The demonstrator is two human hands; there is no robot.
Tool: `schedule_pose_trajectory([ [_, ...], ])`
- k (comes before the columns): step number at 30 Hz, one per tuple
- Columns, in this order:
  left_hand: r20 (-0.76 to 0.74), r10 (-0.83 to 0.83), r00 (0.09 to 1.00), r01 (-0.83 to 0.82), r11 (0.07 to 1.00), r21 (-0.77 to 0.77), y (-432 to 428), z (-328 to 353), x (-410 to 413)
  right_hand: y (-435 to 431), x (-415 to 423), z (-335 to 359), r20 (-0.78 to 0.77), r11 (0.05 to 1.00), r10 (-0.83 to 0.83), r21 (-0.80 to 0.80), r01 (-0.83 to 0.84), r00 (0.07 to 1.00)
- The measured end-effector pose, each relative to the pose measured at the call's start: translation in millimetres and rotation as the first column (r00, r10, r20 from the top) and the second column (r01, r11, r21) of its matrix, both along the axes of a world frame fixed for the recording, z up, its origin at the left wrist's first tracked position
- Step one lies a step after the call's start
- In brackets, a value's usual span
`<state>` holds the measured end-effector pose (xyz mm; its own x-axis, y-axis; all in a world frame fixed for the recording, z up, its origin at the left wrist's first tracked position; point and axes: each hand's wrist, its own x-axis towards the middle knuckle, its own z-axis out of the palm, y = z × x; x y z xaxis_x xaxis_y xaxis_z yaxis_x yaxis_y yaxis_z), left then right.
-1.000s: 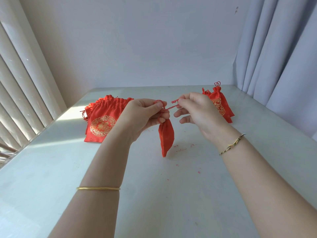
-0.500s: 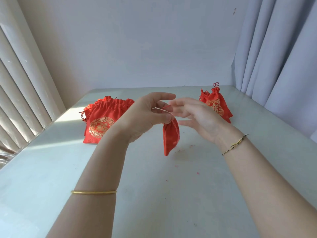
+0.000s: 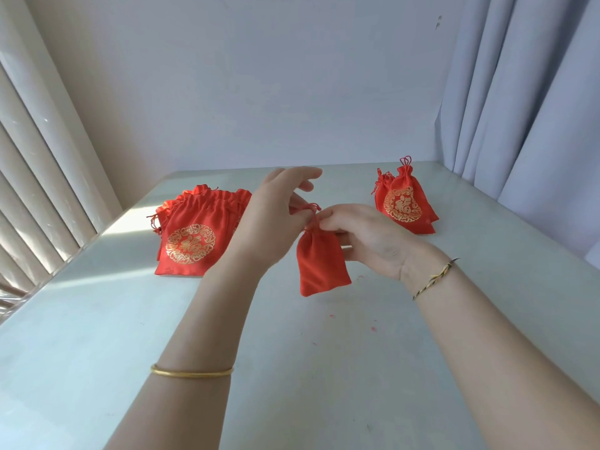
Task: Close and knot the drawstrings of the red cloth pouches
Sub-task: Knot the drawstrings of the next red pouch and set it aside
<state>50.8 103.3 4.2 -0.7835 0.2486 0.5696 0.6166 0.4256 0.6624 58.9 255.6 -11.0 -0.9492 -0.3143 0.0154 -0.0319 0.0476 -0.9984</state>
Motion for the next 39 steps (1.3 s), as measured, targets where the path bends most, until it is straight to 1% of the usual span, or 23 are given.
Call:
schedule_pose_trajectory([
  [3, -0.024, -0.031, 0.999, 0.032, 0.997, 0.073, 0.4, -0.6, -0.2, -1.7, -1.6, 0.4, 0.023, 0.998, 0.000, -0.065, 0.002, 1.000],
  [7, -0.059, -0.017, 0.998, 0.021, 0.997, 0.074, 0.1, -1.7, -0.6, -4.7, -1.2, -2.2, -0.002, 0.993, -0.053, -0.105, 0.053, 0.999],
  [10, -0.030, -0.009, 1.000, 0.011, 0.997, 0.073, -0.4, -2.1, -2.4, -4.6, -2.1, -2.4, -0.010, 0.986, -0.107, -0.131, 0.105, 0.994],
  [13, 0.026, 0.070, 0.997, -0.070, 0.997, -0.009, -3.2, -4.9, -6.2, -5.1, -3.2, -2.1, -0.018, 0.980, -0.146, -0.137, 0.142, 0.989],
  [15, 0.019, 0.122, 0.992, -0.119, 0.987, -0.109, -6.3, -5.6, -6.9, -5.5, -3.6, -1.5, -0.011, 0.978, -0.157, -0.142, 0.154, 0.988],
  [17, 0.020, 0.139, 0.990, -0.132, 0.970, -0.204, -9.2, -6.0, -7.6, -5.0, -4.6, -0.8, 0.009, 0.974, -0.172, -0.148, 0.171, 0.985],
  [18, 0.036, 0.144, 0.989, -0.132, 0.964, -0.230, -10.4, -6.5, -7.5, -4.2, -5.2, -0.5, 0.031, 0.969, -0.186, -0.157, 0.189, 0.982],
  [20, 0.092, 0.166, 0.982, -0.141, 0.964, -0.227, -12.6, -7.1, -8.0, -2.5, -6.4, 0.0, 0.092, 0.953, -0.223, -0.190, 0.237, 0.970],
  [25, 0.224, 0.197, 0.954, -0.170, 0.976, -0.134, -15.1, -8.1, -8.0, 4.4, -10.1, -2.8, 0.234, 0.902, -0.258, -0.288, 0.321, 0.937],
  [26, 0.254, 0.181, 0.950, -0.164, 0.983, -0.086, -15.6, -7.9, -7.6, 6.5, -10.9, -4.3, 0.265, 0.888, -0.260, -0.313, 0.338, 0.928],
  [27, 0.299, 0.146, 0.943, -0.151, 0.988, -0.004, -15.6, -7.6, -7.4, 8.7, -11.4, -6.1, 0.297, 0.872, -0.262, -0.336, 0.357, 0.918],
  [28, 0.354, 0.082, 0.931, -0.130, 0.985, 0.112, -15.0, -6.6, -6.6, 10.5, -11.5, -7.8, 0.324, 0.859, -0.262, -0.351, 0.373, 0.909],
  [29, 0.407, -0.015, 0.913, -0.098, 0.962, 0.256, -13.9, -5.3, -5.9, 11.5, -11.5, -9.8, 0.342, 0.854, -0.266, -0.350, 0.385, 0.901],
  [30, 0.439, -0.138, 0.888, -0.059, 0.911, 0.407, -12.6, -4.0, -5.0, 11.6, -11.2, -11.6, 0.344, 0.859, -0.277, -0.329, 0.392, 0.897],
  [31, 0.445, -0.265, 0.855, -0.021, 0.841, 0.540, -10.9, -3.2, -4.2, 10.9, -10.7, -13.1, 0.334, 0.870, -0.291, -0.297, 0.394, 0.896],
  [32, 0.434, -0.368, 0.822, 0.006, 0.769, 0.639, -9.3, -3.0, -3.3, 9.8, -10.1, -14.2, 0.318, 0.879, -0.305, -0.268, 0.394, 0.898],
  [33, 0.421, -0.433, 0.797, 0.021, 0.717, 0.697, -8.1, -3.9, -3.1, 8.7, -9.9, -15.1, 0.303, 0.883, -0.320, -0.248, 0.399, 0.898],
  [34, 0.418, -0.457, 0.785, 0.024, 0.697, 0.717, -7.0, -4.8, -3.0, 8.2, -9.9, -15.8, 0.293, 0.881, -0.339, -0.234, 0.410, 0.894],
  [35, 0.430, -0.448, 0.784, 0.013, 0.704, 0.710, -6.3, -6.2, -3.5, 7.9, -10.3, -16.7, 0.284, 0.877, -0.363, -0.219, 0.429, 0.887],
  [37, 0.483, -0.384, 0.787, -0.034, 0.755, 0.655, -5.5, -9.2, -4.3, 7.5, -10.1, -18.7, 0.238, 0.870, -0.433, -0.143, 0.473, 0.869],
  [39, 0.543, -0.319, 0.777, -0.071, 0.813, 0.578, -5.0, -11.2, -4.2, 5.6, -8.7, -19.4, 0.161, 0.862, -0.493, -0.045, 0.505, 0.855],
])
